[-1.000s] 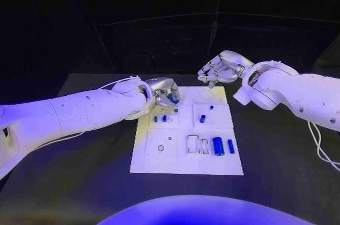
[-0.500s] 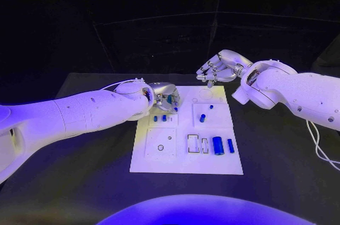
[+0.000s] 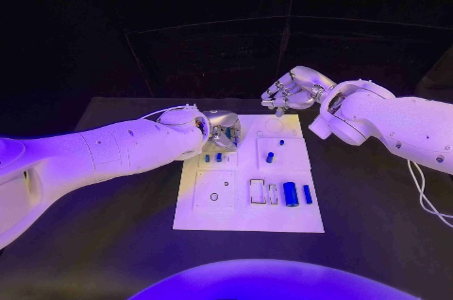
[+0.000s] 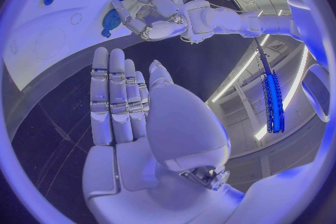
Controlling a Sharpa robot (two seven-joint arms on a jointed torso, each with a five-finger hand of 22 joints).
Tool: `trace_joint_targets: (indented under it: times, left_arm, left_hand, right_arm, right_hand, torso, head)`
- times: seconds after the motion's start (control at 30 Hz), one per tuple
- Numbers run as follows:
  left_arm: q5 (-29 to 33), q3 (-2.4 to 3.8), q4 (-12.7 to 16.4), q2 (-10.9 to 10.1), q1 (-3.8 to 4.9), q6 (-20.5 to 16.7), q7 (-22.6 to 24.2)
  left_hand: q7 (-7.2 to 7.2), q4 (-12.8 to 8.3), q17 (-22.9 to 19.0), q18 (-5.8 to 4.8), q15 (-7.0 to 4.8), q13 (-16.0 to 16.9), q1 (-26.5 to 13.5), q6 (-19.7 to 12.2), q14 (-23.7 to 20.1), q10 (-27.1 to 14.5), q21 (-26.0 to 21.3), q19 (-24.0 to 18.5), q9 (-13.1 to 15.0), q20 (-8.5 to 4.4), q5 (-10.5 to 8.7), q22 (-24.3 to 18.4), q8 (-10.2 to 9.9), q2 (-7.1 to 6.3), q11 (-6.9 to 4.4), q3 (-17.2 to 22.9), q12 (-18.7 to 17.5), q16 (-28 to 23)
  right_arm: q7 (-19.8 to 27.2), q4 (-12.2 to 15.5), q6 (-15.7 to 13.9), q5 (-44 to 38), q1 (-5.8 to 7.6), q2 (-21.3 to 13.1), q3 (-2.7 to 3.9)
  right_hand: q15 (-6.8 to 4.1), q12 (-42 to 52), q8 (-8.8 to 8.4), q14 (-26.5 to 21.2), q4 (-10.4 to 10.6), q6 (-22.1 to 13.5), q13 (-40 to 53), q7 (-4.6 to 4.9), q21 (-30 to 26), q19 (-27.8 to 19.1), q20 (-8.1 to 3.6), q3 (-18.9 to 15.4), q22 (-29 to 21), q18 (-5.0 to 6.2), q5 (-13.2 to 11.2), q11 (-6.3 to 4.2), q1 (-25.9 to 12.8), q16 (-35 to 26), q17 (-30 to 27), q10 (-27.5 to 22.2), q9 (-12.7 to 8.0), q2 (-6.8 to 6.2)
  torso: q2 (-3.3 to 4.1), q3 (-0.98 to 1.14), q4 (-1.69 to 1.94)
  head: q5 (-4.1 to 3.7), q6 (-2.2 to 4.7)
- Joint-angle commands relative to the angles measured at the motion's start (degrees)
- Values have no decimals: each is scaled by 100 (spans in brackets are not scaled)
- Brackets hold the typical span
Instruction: Assemble the parts on the task board
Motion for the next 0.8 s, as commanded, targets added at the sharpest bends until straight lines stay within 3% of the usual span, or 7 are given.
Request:
trace_joint_targets:
  times: [0.03,0.57,0.8]
  left_arm:
    - [-52,2,-18,21,4,129,-108]
    - [-136,2,-110,79,-3,455,-368]
    - [-159,3,-96,59,-11,170,-241]
  left_hand:
    - [1,-10,5,-61,-4,-27,-7,80,32,84,71,47,8,7,-23,66,-40,54,-8,105,-52,29]
    - [23,-61,-32,-94,2,-95,-83,81,25,243,287,41,-10,2,-52,288,-251,-67,-11,336,-218,62]
    - [26,-251,70,-125,-41,-67,155,318,76,557,511,87,23,-15,-41,489,-270,43,-49,711,-221,136]
  right_arm:
    - [54,7,23,12,10,4,3]
    - [49,10,25,12,11,3,3]
    - [52,9,22,12,10,8,3]
  right_hand:
    - [24,-13,-22,-24,34,-3,-7,2,-37,21,28,12,-10,70,21,2,26,-24,-8,-52,1,-44]
    - [24,-13,-22,-24,34,-3,-7,2,-37,21,28,12,-10,70,21,2,26,-24,-8,-52,1,-44]
    - [24,-13,-22,-24,34,-3,-7,2,-37,21,28,12,-10,70,21,2,26,-24,-8,-52,1,-44]
  torso:
    - [1,1,-5]
    - [-1,-5,3]
    - [-1,-6,4]
  head:
    - [1,-5]
    - [-17,-13]
    - [-18,1]
